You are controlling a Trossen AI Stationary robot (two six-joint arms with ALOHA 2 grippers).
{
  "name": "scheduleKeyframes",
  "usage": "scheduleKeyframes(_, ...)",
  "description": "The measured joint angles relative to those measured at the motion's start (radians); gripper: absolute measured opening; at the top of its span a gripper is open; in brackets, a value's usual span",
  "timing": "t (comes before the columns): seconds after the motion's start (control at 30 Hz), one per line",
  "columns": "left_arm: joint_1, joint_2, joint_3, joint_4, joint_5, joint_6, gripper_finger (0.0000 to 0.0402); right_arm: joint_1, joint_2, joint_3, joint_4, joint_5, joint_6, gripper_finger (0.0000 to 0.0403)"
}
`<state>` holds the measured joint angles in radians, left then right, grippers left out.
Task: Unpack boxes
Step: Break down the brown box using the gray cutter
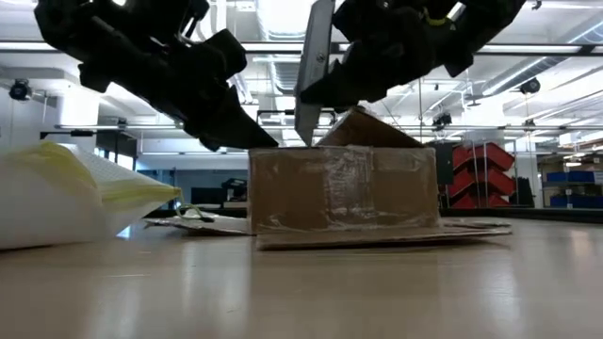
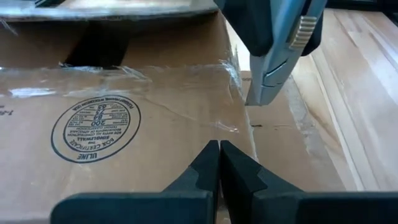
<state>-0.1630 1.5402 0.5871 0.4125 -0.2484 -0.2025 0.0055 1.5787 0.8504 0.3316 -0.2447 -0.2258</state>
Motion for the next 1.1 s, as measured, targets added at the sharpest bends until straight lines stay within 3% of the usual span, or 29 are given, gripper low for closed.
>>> scheduleKeyframes(1.1, -0.001, -0.013, -0.029, 0.004, 0.019, -0.021, 0.0000, -0.004, -0.004, -0.008, 0.003, 0.002, -0.028, 0.0054)
